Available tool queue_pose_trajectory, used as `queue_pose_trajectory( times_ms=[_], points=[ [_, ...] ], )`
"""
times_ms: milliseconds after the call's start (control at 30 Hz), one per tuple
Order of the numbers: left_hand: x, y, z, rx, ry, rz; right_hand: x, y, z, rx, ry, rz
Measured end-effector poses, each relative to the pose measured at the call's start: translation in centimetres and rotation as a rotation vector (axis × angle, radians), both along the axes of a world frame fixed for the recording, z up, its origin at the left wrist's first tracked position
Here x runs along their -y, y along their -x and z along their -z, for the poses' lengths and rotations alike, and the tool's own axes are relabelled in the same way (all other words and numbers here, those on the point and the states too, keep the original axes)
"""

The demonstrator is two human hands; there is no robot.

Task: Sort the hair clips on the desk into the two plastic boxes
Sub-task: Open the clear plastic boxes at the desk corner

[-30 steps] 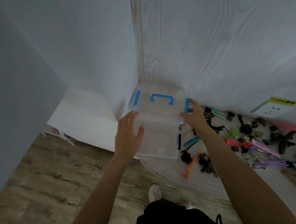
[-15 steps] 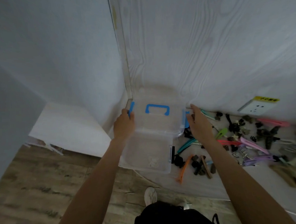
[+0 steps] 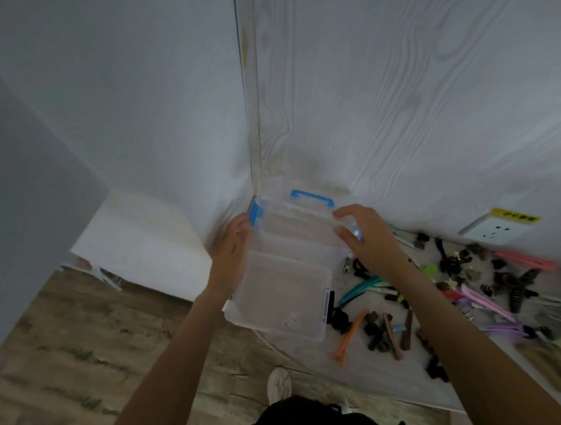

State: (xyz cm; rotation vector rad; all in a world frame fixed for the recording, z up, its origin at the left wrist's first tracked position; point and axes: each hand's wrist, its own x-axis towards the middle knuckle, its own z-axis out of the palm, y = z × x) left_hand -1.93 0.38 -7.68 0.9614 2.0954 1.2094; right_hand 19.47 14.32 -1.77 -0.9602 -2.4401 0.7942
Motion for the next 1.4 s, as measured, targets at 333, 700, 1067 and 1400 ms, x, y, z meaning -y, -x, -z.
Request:
queue_pose_trajectory(
  times_ms=[333, 700, 1067, 1400],
  points=[
    [-1.4, -0.5, -1.5, -0.009, 0.176, -0.034, -3.3, 2.2, -3.9, -0.051, -0.013, 0.077],
    [-0.8, -1.1, -2.0, -0.316, 0.191, -0.073, -0.3, 0.5, 1.3, 0.024, 0.050, 0.408],
    [5.7, -1.8, 0.9, -0.366, 0.238, 0.203, 4.9, -0.2, 5.2, -0.025, 0.433, 0.288],
    [5.3, -4.6, 1.6, -0.449, 0.136, 0.086, 5.5, -2.4, 3.6, -0.053, 0.387, 0.339]
  ],
)
